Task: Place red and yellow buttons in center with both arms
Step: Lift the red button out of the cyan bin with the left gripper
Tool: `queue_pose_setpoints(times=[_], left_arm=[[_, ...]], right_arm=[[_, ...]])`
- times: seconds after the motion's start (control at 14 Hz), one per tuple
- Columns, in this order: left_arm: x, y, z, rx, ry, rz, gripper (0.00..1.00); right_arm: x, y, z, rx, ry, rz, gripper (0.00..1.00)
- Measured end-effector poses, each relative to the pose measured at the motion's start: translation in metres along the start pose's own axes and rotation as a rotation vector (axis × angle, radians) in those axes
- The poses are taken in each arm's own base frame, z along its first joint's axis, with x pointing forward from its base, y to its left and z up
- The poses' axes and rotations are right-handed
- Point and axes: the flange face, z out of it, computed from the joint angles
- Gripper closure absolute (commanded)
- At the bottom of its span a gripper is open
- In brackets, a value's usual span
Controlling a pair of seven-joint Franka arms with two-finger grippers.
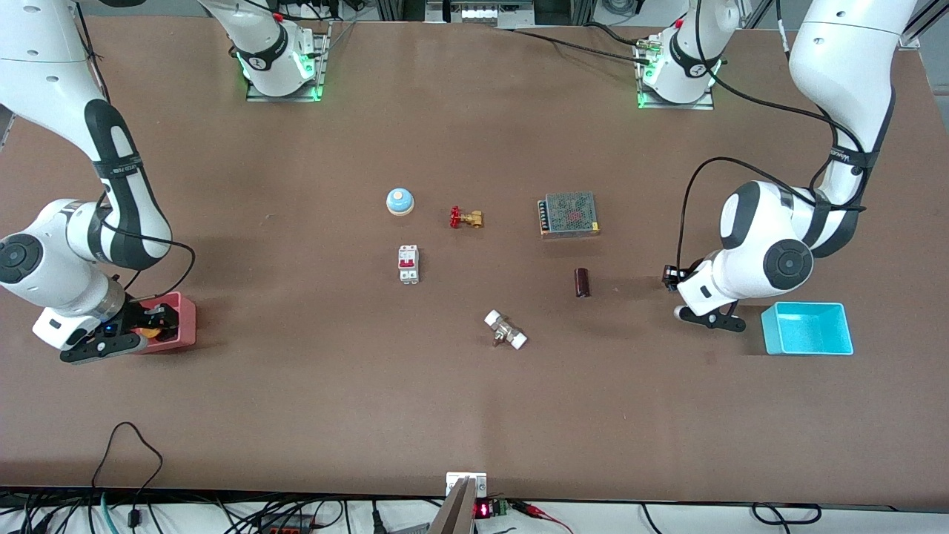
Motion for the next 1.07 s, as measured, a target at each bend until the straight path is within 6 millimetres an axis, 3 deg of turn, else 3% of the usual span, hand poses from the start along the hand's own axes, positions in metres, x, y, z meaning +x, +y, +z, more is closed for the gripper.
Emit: queue_pose_setpoints(times=[0.21, 0.36, 1.07], left_arm=[[-0.001, 0.000, 0.005, 0.000, 0.016, 0.001, 0.86], [-0.005, 0.001, 0.017, -0.001, 0.028, 0.002, 0.86], [-0.007, 0.001, 0.022, -0.001, 0.030, 0.001, 0.86]], right_arm=[[0.000, 0.000, 0.000, 0.000, 0.000, -0.003, 0.57], [0.000, 0.000, 0.000, 0.000, 0.001, -0.004, 0.62], [0.000, 0.004, -0.006, 0.001, 0.002, -0.021, 0.64]])
